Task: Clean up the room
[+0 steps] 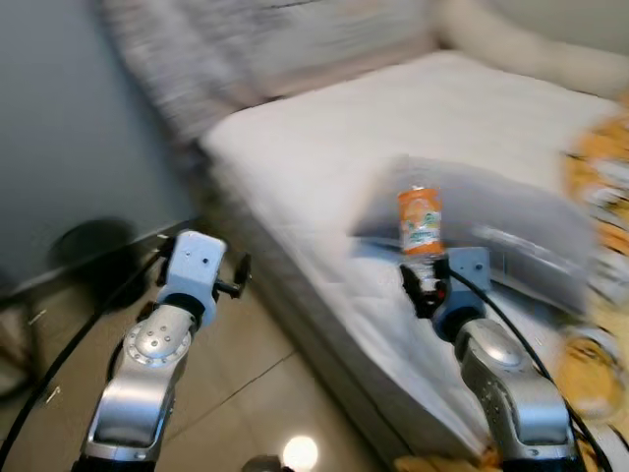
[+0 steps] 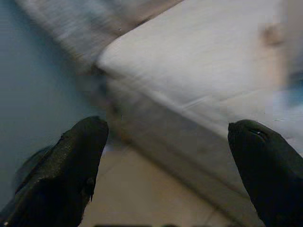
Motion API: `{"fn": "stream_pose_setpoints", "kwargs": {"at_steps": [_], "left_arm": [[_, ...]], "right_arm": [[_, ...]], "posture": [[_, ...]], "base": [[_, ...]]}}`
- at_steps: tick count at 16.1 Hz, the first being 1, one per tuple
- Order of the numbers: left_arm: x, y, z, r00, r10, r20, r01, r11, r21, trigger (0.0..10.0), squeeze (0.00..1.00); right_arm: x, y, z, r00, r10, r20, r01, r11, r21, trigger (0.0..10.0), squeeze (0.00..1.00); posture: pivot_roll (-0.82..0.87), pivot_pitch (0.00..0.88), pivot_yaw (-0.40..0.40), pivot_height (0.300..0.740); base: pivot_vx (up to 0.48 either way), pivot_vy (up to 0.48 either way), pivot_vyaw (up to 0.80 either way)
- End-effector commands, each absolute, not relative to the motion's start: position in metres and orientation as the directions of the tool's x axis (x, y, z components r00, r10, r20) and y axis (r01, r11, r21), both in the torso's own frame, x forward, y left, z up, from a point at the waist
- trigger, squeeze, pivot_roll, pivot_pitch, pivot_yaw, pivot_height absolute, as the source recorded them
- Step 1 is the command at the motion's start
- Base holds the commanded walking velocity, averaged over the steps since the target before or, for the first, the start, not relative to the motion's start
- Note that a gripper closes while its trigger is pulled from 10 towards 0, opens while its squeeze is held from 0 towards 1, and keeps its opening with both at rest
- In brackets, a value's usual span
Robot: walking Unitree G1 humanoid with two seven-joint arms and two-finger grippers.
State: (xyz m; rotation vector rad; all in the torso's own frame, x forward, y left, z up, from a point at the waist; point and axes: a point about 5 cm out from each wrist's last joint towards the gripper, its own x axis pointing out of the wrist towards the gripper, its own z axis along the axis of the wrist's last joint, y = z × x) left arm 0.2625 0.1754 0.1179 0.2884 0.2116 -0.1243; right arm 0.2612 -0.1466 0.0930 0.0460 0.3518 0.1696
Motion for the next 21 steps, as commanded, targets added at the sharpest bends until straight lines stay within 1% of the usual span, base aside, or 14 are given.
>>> {"fn": "stream_pose_setpoints", "kwargs": {"at_steps": [1, 3, 4, 10, 12, 13, 14, 17, 21], "left_arm": [[0.266, 0.173, 0.126, 0.978, -0.099, -0.182, 0.144, 0.956, 0.255, 10.0, 0.0], [0.266, 0.172, 0.126, 0.978, -0.111, -0.177, 0.153, 0.958, 0.243, 10.0, 0.0], [0.266, 0.172, 0.126, 0.978, -0.11, -0.176, 0.152, 0.958, 0.245, 10.0, 0.0], [0.266, 0.174, 0.126, 0.978, -0.11, -0.176, 0.152, 0.957, 0.247, 10.0, 0.0], [0.265, 0.174, 0.126, 0.979, -0.105, -0.175, 0.147, 0.957, 0.248, 10.0, 0.0], [0.265, 0.176, 0.126, 0.98, -0.099, -0.173, 0.141, 0.958, 0.25, 10.0, 0.0], [0.265, 0.177, 0.126, 0.981, -0.092, -0.172, 0.134, 0.959, 0.25, 10.0, 0.0], [0.265, 0.181, 0.125, 0.983, -0.069, -0.171, 0.111, 0.962, 0.25, 10.0, 0.0], [0.266, 0.181, 0.125, 0.981, -0.073, -0.179, 0.116, 0.962, 0.248, 10.0, 0.0]], "right_arm": [[0.264, -0.147, 0.095, 0.921, 0.184, -0.343, -0.163, 0.983, 0.089, 10.0, 0.0], [0.267, -0.144, 0.092, 0.916, 0.196, -0.351, -0.184, 0.981, 0.069, 10.0, 0.0], [0.27, -0.141, 0.092, 0.91, 0.22, -0.351, -0.226, 0.974, 0.025, 10.0, 0.0], [0.276, -0.124, 0.096, 0.896, 0.295, -0.332, -0.293, 0.954, 0.056, 10.0, 0.0], [0.277, -0.125, 0.095, 0.907, 0.266, -0.327, -0.27, 0.962, 0.033, 10.0, 0.0], [0.278, -0.131, 0.094, 0.925, 0.204, -0.322, -0.202, 0.979, 0.04, 10.0, 0.0], [0.278, -0.134, 0.092, 0.929, 0.18, -0.322, -0.174, 0.984, 0.048, 10.0, 0.0], [0.275, -0.139, 0.089, 0.934, 0.154, -0.322, -0.15, 0.988, 0.038, 10.0, 0.0], [0.276, -0.136, 0.09, 0.94, 0.153, -0.305, -0.154, 0.988, 0.021, 10.0, 0.0]], "posture": [[0.05, 0.0, 0.039, 0.74], [0.05, 0.0, 0.038, 0.74], [0.05, 0.0, 0.037, 0.74], [0.07, 0.0, 0.027, 0.74], [0.07, 0.0, 0.025, 0.74], [0.08, 0.0, 0.024, 0.74], [0.08, 0.0, 0.025, 0.74], [0.08, 0.0, 0.024, 0.74], [0.08, 0.0, 0.03, 0.74]], "base": [[0.0, 0.0, 0.0], [0.126, 0.0, 0.0], [0.266, 0.0, 0.0], [0.279, 0.0, 0.8], [0.285, 0.0, 0.8], [0.285, 0.0, 0.0], [0.289, 0.0, 0.0], [0.29, 0.0, 0.0], [0.293, 0.0, 0.0]]}}
